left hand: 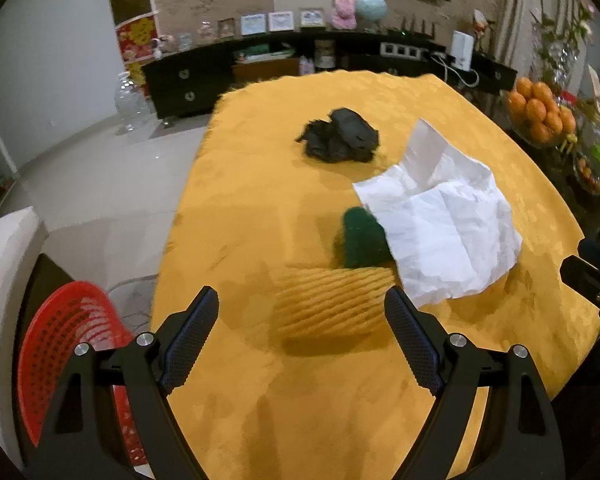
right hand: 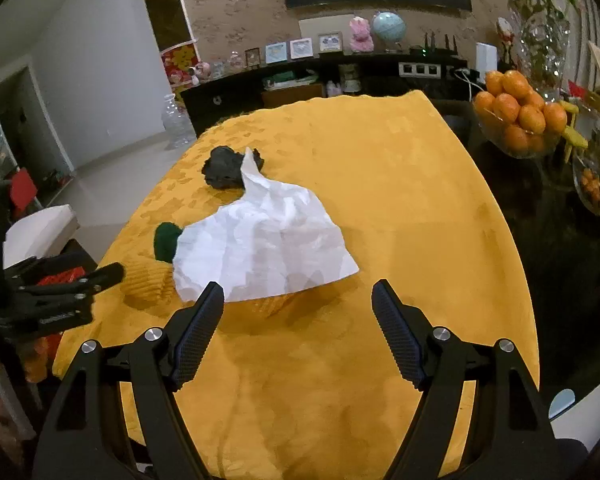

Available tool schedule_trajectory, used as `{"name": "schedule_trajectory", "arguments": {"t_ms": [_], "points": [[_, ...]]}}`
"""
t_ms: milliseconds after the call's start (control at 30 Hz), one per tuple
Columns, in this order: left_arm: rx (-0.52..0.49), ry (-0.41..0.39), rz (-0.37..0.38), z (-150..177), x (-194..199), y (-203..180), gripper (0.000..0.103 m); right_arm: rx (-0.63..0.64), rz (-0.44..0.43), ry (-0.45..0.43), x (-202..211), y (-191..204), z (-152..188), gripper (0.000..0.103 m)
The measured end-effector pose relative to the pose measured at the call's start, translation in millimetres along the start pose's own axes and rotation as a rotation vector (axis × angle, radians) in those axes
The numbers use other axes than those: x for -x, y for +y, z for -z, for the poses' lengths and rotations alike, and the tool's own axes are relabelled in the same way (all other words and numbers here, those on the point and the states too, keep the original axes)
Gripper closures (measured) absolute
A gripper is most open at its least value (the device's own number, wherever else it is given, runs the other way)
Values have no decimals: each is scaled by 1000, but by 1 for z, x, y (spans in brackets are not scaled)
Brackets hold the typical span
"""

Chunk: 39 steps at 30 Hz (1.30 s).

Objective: Collect trash
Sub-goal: 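Return both tools to the table and grasp the yellow foam net with the left tool, then hold the foam net in the left tool while the right tool grasps the white tissue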

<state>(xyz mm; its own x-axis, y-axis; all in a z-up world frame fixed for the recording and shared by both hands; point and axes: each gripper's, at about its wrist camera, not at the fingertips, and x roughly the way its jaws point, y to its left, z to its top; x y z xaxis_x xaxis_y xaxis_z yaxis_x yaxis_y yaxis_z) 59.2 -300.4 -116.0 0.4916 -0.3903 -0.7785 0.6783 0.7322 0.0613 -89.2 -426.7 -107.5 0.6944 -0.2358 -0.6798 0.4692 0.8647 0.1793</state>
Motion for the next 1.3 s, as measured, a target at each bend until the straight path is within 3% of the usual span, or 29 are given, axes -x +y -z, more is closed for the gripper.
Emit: {"name": "schedule_trajectory", "arguments": {"t_ms": [367,400,533,600,800,967,1133,1300], "points": [[2,42,101,1,-37,-10,23,-3,-4,36,-15,1,1,29],[0,49,105,3,-41,-10,31,-2,-6,37,-15,1,1,29],[-7,44,105,7,-45,-9,34,-6,-8,41,-18,0,-1,29],[2,41,115,7,-44,-7,51,-8,-8,42,-20,1,-1,29],[58,38,150,7,-37,5,66,-4,0,46,-21,1,1,29],[80,-11,143,6,-16,14,67,-19,11,33,-20,-4,1,29],[88,-95,70,7,18,31,67,-21,14,9,-18,-5,0,29],[139,-130,28,10,36,57,67,-10,12,-8,-18,-4,-2,29]]}}
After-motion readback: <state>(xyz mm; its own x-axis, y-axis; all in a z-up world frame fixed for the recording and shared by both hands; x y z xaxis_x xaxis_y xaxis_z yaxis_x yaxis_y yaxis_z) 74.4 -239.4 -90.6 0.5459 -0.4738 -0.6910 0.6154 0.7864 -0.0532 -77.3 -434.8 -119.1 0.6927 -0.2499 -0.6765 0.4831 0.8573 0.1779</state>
